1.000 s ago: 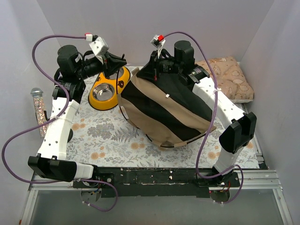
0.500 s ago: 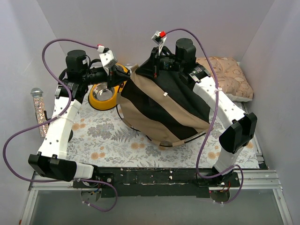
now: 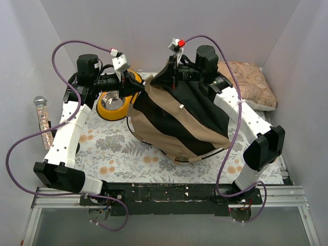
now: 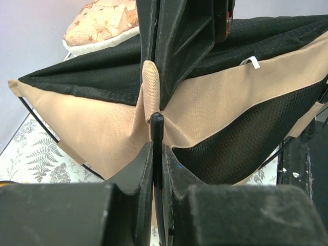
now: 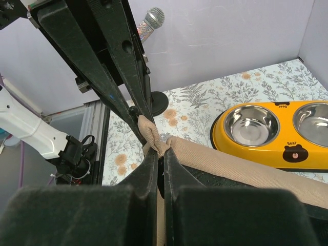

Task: Set up the pet tent

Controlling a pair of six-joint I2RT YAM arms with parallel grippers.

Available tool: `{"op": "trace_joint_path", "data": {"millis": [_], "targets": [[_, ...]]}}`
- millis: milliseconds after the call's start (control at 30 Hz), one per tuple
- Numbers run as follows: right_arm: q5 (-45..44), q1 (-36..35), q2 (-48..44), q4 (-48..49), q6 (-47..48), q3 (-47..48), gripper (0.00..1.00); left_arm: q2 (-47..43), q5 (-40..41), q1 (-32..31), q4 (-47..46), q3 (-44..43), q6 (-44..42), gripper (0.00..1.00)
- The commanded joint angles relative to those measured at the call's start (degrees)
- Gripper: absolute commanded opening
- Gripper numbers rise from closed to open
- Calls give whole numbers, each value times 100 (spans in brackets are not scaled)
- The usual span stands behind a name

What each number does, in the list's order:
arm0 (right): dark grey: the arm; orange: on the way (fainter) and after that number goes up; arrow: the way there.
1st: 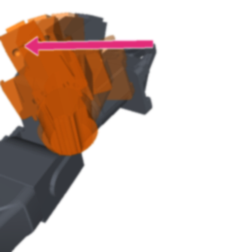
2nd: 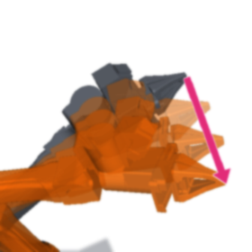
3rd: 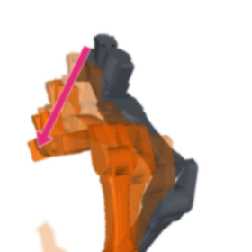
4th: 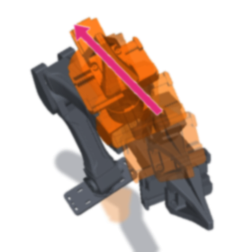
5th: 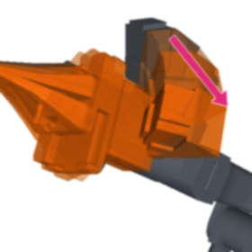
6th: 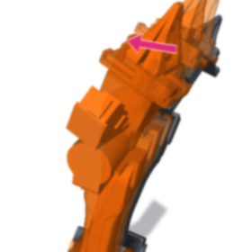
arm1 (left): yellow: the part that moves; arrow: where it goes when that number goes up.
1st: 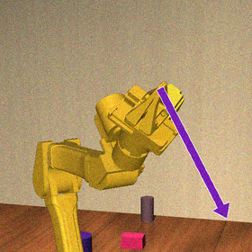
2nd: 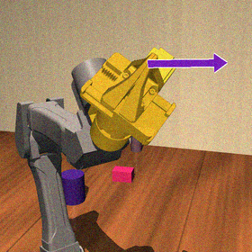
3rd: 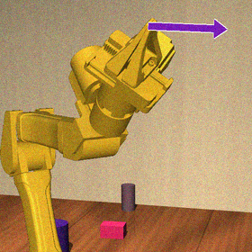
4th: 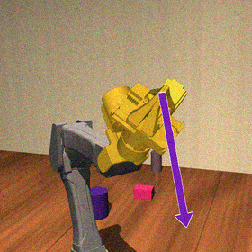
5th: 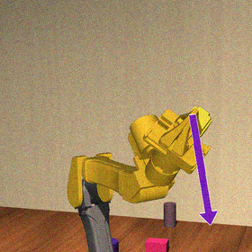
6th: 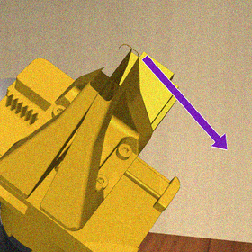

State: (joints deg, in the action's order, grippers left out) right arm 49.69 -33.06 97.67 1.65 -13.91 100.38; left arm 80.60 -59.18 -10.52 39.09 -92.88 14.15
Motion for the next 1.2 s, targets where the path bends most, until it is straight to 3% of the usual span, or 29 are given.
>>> {"op": "trace_joint_path", "data": {"millis": [0,467,900,1167], "targets": [[-74,309,-635,1311,-41,158,1,281,196,-11,1663,253,-62,0],[-100,353,-617,1610,-314,131,1,738,337,-20,2568,-37,-536,0],[-12,388,-539,1698,-446,219,1,852,521,-46,2630,-81,-615,0],[251,309,-433,1225,-183,359,1,914,512,-125,2604,-186,-598,0]]}}
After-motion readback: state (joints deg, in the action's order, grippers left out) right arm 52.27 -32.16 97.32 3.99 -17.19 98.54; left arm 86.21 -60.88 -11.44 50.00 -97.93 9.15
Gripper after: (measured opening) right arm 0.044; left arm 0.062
